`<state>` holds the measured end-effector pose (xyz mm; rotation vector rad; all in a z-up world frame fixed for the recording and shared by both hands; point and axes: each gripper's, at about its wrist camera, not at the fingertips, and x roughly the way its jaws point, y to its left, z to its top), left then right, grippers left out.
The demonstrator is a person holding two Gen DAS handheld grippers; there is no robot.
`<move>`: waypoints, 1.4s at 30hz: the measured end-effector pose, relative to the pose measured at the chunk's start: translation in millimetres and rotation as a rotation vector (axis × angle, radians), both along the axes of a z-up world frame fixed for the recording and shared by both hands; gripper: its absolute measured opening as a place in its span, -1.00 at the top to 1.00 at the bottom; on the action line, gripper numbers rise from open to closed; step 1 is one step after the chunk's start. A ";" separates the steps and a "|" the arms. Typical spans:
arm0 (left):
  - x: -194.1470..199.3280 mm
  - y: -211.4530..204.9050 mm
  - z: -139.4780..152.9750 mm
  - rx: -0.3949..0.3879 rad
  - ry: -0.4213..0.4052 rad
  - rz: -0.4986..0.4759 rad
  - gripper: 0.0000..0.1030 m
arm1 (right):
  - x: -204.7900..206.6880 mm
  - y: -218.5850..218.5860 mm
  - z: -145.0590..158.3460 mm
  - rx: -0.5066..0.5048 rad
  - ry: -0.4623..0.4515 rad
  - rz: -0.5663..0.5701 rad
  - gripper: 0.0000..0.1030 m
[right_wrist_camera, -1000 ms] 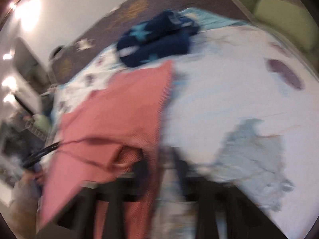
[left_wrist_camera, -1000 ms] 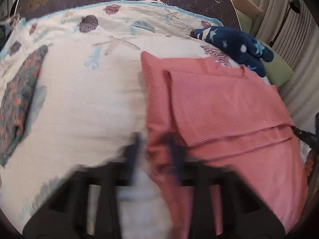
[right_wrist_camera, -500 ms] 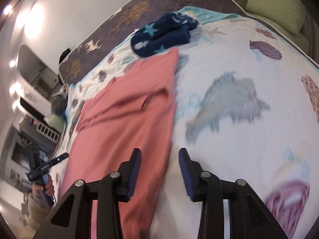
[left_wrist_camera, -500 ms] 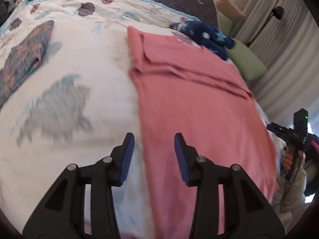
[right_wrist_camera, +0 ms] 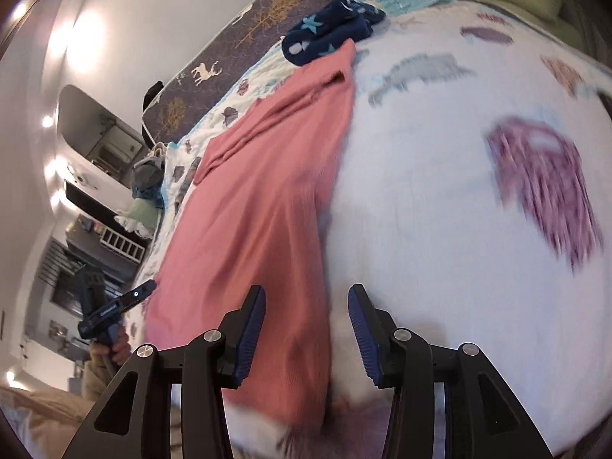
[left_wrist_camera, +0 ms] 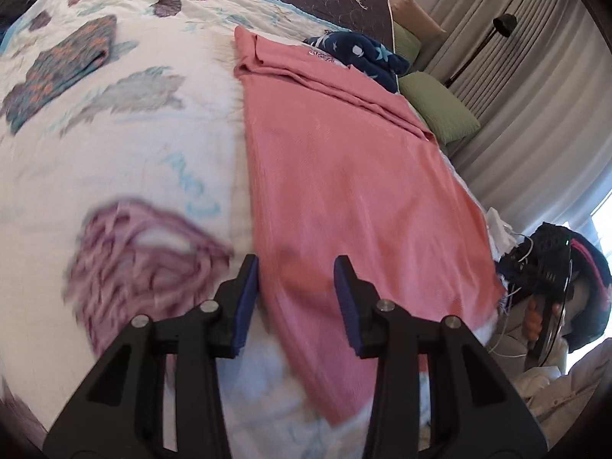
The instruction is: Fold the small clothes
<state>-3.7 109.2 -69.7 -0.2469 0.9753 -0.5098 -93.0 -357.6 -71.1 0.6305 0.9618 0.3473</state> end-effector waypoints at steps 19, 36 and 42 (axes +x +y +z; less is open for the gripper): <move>-57.2 33.8 11.9 -0.046 -0.049 0.075 0.93 | -66.7 -32.9 17.4 0.103 -0.046 -0.140 0.92; -69.4 -1.7 -7.3 -0.004 -0.031 -0.028 -0.34 | -57.2 -7.1 -5.7 0.066 -0.012 -0.097 -0.25; -72.2 -4.5 -4.8 -0.055 0.007 -0.015 0.84 | -44.2 13.4 -9.1 0.136 -0.002 -0.029 0.96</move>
